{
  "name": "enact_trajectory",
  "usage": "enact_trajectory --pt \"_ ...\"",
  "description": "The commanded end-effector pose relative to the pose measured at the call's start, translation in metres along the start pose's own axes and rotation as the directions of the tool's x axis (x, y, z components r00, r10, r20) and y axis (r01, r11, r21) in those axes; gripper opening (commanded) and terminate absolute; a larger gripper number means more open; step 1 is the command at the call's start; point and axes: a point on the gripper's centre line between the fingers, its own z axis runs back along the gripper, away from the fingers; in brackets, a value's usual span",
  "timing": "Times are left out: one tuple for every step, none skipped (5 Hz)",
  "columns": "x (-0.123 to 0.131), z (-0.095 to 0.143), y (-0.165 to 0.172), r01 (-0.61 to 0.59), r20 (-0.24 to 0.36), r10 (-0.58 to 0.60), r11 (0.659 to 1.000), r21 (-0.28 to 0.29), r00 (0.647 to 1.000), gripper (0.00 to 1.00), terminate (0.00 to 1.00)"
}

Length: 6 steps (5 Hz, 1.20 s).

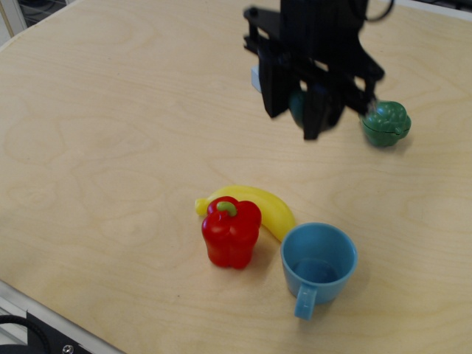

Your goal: Take cucumber out of cup

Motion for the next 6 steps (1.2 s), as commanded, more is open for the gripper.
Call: enact_trajectory --pt "0.028 -0.03 0.076 -0.163 -0.007 0.163 0.986 0.044 0.987 0.0 0.0" --pt "0.034 -0.058 0.108 -0.225 -0.027 0.227 0.972 0.069 0.974 0.0 0.0" --pt "0.037 -0.078 0.123 -0.227 -0.06 0.231 0.971 0.07 0.971 0.0 0.0" --pt "0.042 -0.099 0.124 -0.195 -0.076 0.201 0.978 0.069 0.977 0.0 0.0" --pt "0.036 -0.108 0.129 -0.229 -0.092 0.237 0.97 0.084 0.967 0.0 0.0" --pt "0.016 -0.115 0.132 -0.241 -0.11 0.249 0.967 0.081 0.962 0.0 0.0"
